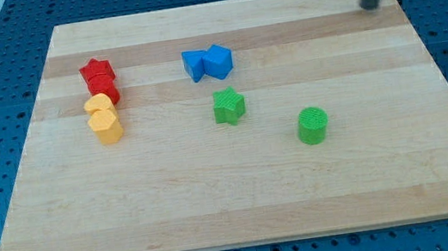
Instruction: Push the green circle diagonally to the green star
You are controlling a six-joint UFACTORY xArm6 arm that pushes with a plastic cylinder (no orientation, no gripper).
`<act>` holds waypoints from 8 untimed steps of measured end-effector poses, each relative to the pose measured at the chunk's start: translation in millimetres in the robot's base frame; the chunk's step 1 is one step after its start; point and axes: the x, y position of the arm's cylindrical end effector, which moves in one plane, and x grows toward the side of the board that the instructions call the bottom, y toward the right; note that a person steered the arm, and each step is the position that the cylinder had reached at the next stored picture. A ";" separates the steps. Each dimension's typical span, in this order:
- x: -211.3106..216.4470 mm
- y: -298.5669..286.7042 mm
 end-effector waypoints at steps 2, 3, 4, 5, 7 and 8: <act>178.2 16.2; 232.4 -23.1; 237.4 -93.2; 257.4 -143.2; 169.7 -186.9; 120.5 -186.9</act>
